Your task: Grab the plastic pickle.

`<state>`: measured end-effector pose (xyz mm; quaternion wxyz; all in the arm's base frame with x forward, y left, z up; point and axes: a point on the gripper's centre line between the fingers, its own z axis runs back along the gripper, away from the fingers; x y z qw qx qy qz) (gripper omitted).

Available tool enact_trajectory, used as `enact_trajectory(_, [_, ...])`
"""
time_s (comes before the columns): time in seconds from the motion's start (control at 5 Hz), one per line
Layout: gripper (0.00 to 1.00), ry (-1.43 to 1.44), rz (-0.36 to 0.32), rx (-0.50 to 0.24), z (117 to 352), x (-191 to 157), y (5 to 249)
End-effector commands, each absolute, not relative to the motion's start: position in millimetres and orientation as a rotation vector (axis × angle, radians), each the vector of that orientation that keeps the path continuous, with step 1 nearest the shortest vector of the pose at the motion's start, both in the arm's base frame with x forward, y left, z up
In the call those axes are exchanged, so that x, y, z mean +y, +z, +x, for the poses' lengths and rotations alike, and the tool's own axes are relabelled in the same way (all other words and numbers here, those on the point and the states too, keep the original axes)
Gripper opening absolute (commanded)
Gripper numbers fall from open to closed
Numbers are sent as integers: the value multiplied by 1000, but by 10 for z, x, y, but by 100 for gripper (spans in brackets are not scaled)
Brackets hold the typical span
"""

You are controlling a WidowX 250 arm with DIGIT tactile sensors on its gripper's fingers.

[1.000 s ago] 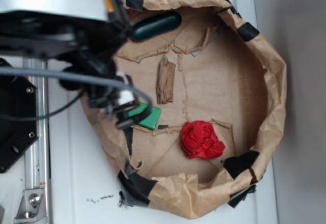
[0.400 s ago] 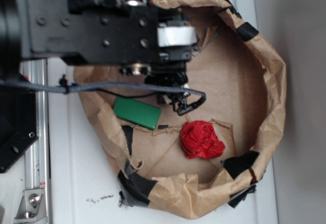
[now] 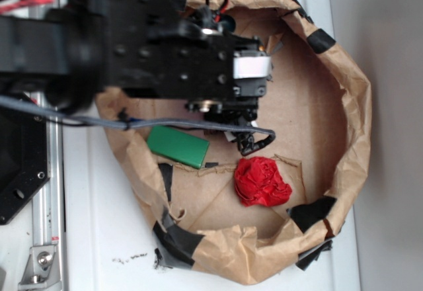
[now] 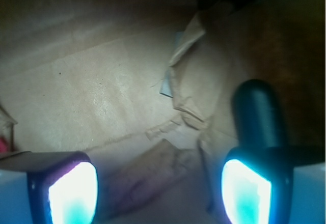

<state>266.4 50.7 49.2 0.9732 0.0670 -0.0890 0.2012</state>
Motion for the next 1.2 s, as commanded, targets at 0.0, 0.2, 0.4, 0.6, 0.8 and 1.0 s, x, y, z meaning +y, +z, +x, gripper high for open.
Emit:
enact_trajectory(0.0, [100, 463, 140, -229, 2712, 849, 526])
enact_trajectory(0.2, [100, 450, 172, -238, 2723, 869, 537])
enact_trajectory(0.4, [100, 445, 180, -248, 2696, 923, 569])
enact_trajectory(0.6, [100, 440, 163, -253, 2622, 967, 613])
enact_trajectory(0.8, [100, 431, 148, -254, 2546, 980, 619])
enact_trajectory(1.0, [100, 432, 152, -245, 2485, 996, 587])
